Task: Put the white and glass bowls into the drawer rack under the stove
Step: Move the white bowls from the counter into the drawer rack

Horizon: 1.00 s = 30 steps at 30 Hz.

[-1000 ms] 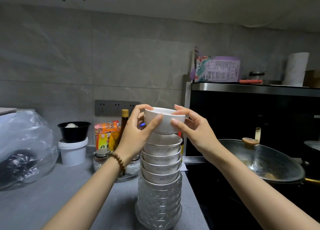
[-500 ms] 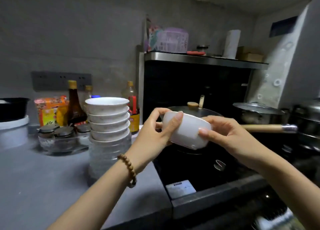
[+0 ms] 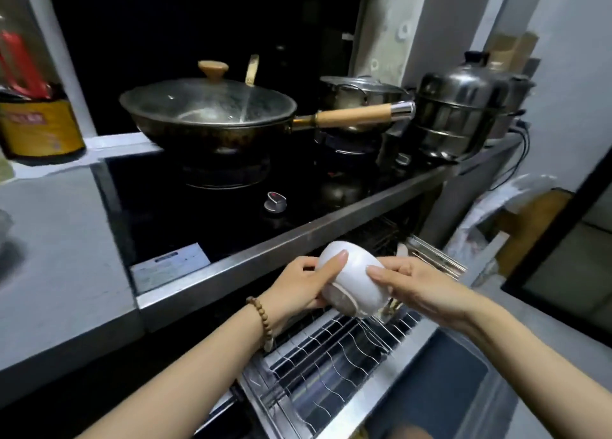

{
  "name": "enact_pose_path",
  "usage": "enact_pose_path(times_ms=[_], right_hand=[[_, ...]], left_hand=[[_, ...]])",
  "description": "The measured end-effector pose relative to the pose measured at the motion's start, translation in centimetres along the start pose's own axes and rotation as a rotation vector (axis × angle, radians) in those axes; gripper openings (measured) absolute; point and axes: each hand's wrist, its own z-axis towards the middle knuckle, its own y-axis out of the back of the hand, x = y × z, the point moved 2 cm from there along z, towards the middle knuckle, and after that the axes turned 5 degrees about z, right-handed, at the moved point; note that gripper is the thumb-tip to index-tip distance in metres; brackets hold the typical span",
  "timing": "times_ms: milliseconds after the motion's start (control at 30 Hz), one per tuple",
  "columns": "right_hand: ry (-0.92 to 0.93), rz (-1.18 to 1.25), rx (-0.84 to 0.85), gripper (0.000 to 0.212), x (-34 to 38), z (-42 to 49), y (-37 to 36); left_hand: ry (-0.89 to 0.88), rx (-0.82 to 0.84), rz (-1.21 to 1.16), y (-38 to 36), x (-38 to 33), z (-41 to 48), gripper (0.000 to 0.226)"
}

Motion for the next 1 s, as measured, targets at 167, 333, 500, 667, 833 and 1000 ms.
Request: enact_pose_path(times_ms=[167,333,500,667,833,1000], right_hand=[[-0.208,0.076,0.018,0.027,-7.9,3.6,4.3],[-0.385,0.086,0.057,0.033,-14.5,8.7,6.3],[-0.506,0.170,0.086,0.031,-20.0,14.0,7.5],[-0.602,0.102,0.177,0.030,-22.5,17.2,8.3],[-0.645,0.139,0.161,0.029,-25.0,19.3,8.9],[-0.647,0.331,0.182,0.018,-25.7,20.2,8.6]], left_hand=[[0.166,-0.042,0.058,-2.7,7.4,6.6,0.037],[0.280,-0.134,0.048,-2.9,13.7,12.2,0.050],[0.287,-0.228,-0.012,-2.7,18.8,16.1,0.046],[0.295,-0.290,0.062,-2.2,21.8,19.0,0.040],[0.332,-0.268,0.058,-2.0,23.7,20.7,0.046],[0.300,-0.309,0.027,-1.5,24.8,21.1,0.051]])
